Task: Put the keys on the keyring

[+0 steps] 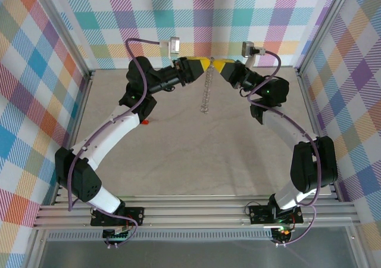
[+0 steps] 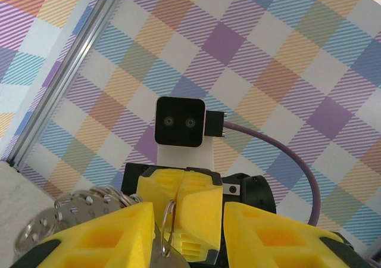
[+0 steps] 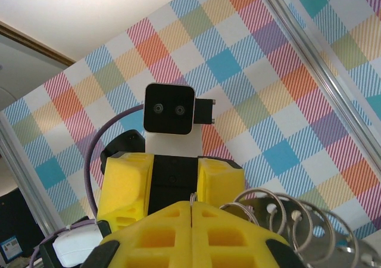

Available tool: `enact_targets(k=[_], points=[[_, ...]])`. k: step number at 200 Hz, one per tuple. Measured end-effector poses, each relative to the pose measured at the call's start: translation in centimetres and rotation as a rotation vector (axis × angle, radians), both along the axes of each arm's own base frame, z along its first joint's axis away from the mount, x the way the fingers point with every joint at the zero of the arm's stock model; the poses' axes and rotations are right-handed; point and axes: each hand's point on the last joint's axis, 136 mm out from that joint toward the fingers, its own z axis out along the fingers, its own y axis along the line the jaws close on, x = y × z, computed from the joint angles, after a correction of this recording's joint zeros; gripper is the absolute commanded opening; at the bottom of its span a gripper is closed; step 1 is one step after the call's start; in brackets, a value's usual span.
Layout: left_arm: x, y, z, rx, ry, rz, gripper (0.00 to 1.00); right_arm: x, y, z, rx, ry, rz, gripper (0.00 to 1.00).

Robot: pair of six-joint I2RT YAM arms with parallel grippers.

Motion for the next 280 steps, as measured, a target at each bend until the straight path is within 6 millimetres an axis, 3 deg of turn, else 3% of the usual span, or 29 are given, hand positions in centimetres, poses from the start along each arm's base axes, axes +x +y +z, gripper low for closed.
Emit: enact_targets(k=[88,280], points=[[-0.1,-0.3,-0.4,0.015,0.006,-0.009,0.34,0.0,0.0,0.0,0.000,0.000,0.000,0.00],[0.3,-1.0,-1.4,0.030,0.022,-0.009,0.17,-0.1,0.0,0.0,0.000,-0.001,0.000,0.00]])
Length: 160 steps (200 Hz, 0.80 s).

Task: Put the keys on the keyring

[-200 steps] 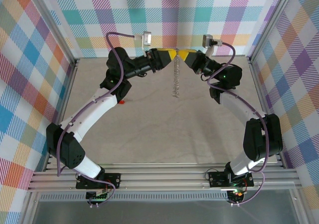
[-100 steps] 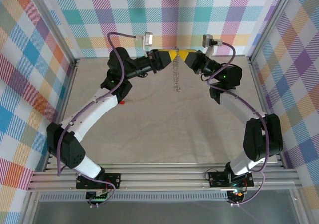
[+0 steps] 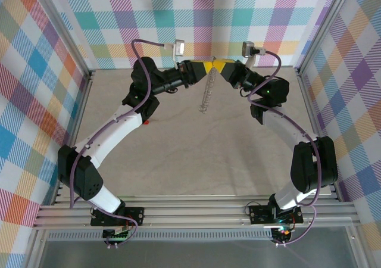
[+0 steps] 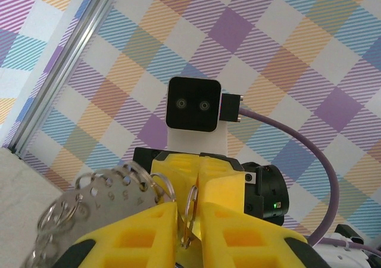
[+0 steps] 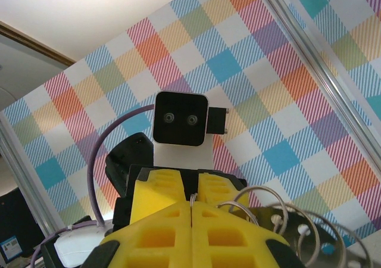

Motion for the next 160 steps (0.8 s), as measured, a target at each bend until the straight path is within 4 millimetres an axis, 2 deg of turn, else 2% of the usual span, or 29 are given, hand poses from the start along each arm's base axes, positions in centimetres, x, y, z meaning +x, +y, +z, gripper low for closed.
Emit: enact_targets(k=[36,74,126,136,147,160], points=[[0.38,0.13,0.03,-0.001,-0.006,0.025,0.17,0.08,-0.02,-0.24,0.000,0.008,-0.003,0.00],[0.49,0.15,0.08,0.000,-0.019,0.038,0.05,0.23,-0.07,-0.36,0.004,0.016,-0.008,0.00],[0.44,0.12,0.10,0.000,-0.020,0.036,0.09,0.28,-0.10,-0.35,0.006,0.020,-0.008,0.00],[0.44,0.12,0.10,0.000,-0.020,0.035,0.07,0.28,-0.10,-0.35,0.006,0.020,-0.008,0.00],[0.35,0.07,0.10,0.001,-0.022,0.032,0.00,0.29,-0.12,-0.34,0.007,0.020,-0.009,0.00],[0.28,0.03,0.08,0.002,-0.022,0.027,0.00,0.28,-0.12,-0.34,0.007,0.020,-0.009,0.00]])
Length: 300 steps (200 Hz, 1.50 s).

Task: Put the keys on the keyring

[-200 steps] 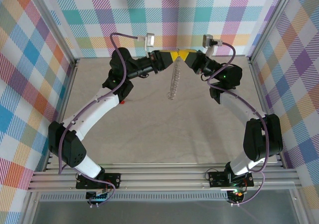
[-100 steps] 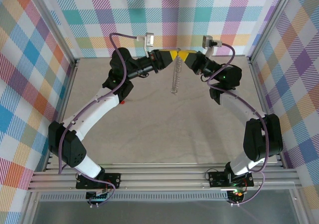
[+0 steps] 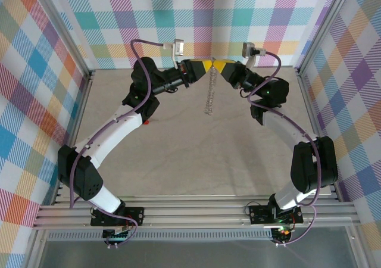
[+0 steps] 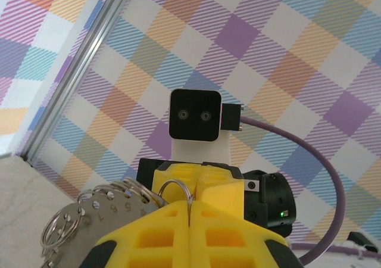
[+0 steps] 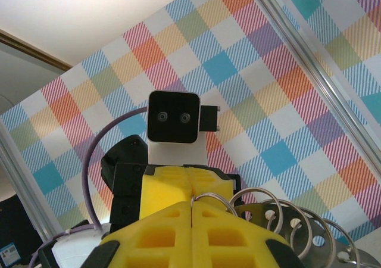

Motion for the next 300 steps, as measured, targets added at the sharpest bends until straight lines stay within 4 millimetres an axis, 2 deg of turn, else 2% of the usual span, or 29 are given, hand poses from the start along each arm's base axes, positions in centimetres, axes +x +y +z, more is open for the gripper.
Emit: enact_targets(k=[18,24,37,43,58,82,116,152,170,194,213,231,269,300], points=[[0.0,0.0,0.0,0.001,-0.002,-0.002,0.00,0.0,0.0,0.0,0.001,0.003,0.002,0.00],[-0.1,0.0,0.0,0.002,-0.004,-0.002,0.00,0.0,0.0,0.0,0.001,0.005,0.002,0.08],[-0.1,-0.1,-0.1,0.010,-0.013,-0.006,0.00,0.1,-0.1,0.0,0.003,0.014,0.004,0.34],[-0.2,-0.2,-0.4,0.021,-0.010,-0.012,0.00,0.2,-0.2,0.0,0.006,0.019,0.001,0.42],[-0.2,-0.4,-1.2,0.053,-0.009,-0.013,0.00,0.5,-0.4,0.0,0.004,0.032,-0.007,0.53],[-0.6,-0.9,-2.7,0.113,-0.016,-0.031,0.00,1.1,-1.2,-0.8,-0.026,0.091,-0.042,0.60],[-1.1,-1.1,-4.5,0.197,-0.027,-0.052,0.00,0.6,-2.6,-1.0,-0.121,0.140,-0.126,0.64],[-2.3,-1.0,-5.8,0.291,-0.059,-0.095,0.00,-2.4,-3.8,-1.0,-0.254,0.111,-0.216,0.64],[-3.1,-0.9,-5.3,0.328,-0.097,-0.125,0.00,-3.6,-4.2,-1.9,-0.315,0.110,-0.252,0.65],[-4.3,-0.7,-3.2,0.355,-0.189,-0.160,0.00,-4.7,-4.6,-4.4,-0.374,0.133,-0.274,0.63],[-5.1,-0.6,-1.7,0.362,-0.266,-0.190,0.00,-5.0,-4.7,-6.4,-0.408,0.160,-0.277,0.62],[-5.7,-0.7,-1.4,0.373,-0.316,-0.226,0.00,-5.0,-4.7,-7.8,-0.436,0.176,-0.278,0.59],[-6.1,-1.3,-3.0,0.397,-0.374,-0.300,0.00,-5.5,-4.7,-7.9,-0.450,0.145,-0.271,0.52],[-6.6,-1.3,-3.0,0.392,-0.409,-0.323,0.00,-6.2,-4.5,-7.0,-0.434,0.099,-0.252,0.44]])
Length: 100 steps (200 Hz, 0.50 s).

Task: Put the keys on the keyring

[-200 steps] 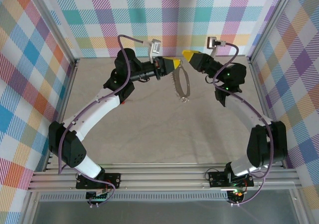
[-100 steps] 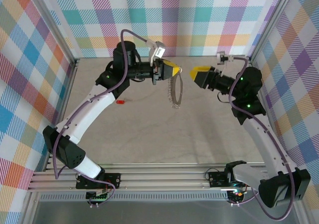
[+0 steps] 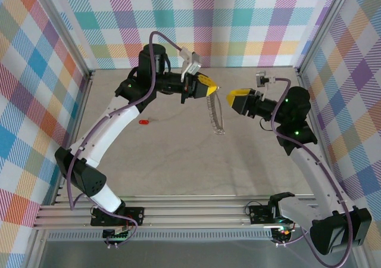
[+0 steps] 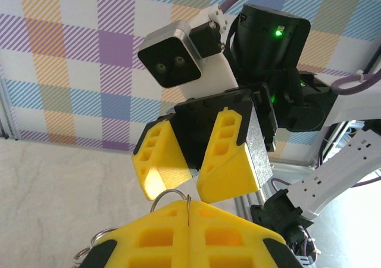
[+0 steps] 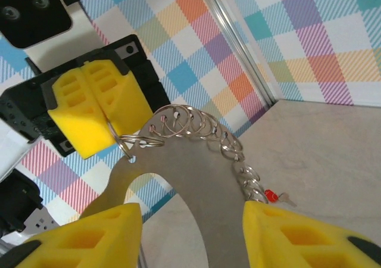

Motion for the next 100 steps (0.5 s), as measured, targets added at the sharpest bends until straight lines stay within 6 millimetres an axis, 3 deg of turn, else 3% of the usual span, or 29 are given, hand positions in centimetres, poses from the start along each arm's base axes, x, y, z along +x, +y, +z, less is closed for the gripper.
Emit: enact_targets(k=[57,100], points=[[-0.2,0.0,0.2,-0.007,-0.015,-0.014,0.00,-1.2,0.5,2.3,0.064,-0.054,0.082,0.35],[-0.2,0.0,0.3,-0.011,-0.015,-0.013,0.00,-0.6,1.0,3.0,0.118,-0.040,0.139,0.32]])
